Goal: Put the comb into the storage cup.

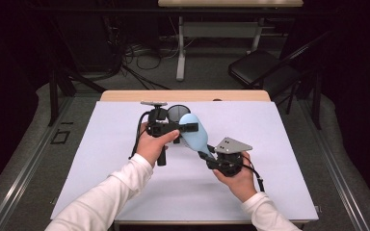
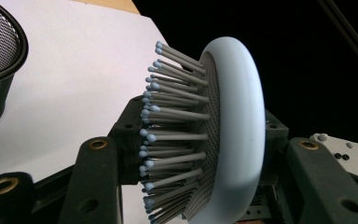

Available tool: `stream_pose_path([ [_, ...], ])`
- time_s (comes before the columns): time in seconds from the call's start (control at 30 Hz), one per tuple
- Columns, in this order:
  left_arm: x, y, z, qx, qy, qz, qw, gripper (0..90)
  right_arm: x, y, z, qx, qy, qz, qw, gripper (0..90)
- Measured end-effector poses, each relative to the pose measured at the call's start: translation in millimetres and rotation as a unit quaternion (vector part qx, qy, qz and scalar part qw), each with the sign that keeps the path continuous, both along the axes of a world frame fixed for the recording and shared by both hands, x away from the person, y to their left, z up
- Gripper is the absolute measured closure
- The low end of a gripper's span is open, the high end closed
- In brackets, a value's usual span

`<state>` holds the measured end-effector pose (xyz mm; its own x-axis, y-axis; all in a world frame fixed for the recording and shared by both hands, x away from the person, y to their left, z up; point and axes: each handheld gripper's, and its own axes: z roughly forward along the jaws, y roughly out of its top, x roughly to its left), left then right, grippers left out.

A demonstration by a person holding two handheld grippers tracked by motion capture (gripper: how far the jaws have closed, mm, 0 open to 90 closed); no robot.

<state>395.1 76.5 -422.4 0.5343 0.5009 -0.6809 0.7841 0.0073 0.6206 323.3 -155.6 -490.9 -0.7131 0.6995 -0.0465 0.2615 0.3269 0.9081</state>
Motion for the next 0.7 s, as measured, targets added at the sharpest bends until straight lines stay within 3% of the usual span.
stream_pose_path([
  [0.37,2.4,2.0,-0.9,0.004,0.000,0.004,1.0000,49.7,0.3,1.6,-0.6,-0.002,0.002,0.004,1.0000,60.5],
  [0.7,5.7,7.2,-1.5,0.009,-0.009,0.015,0.9998,49.7,2.4,1.0,0.1,0.001,0.004,-0.007,1.0000,47.9],
])
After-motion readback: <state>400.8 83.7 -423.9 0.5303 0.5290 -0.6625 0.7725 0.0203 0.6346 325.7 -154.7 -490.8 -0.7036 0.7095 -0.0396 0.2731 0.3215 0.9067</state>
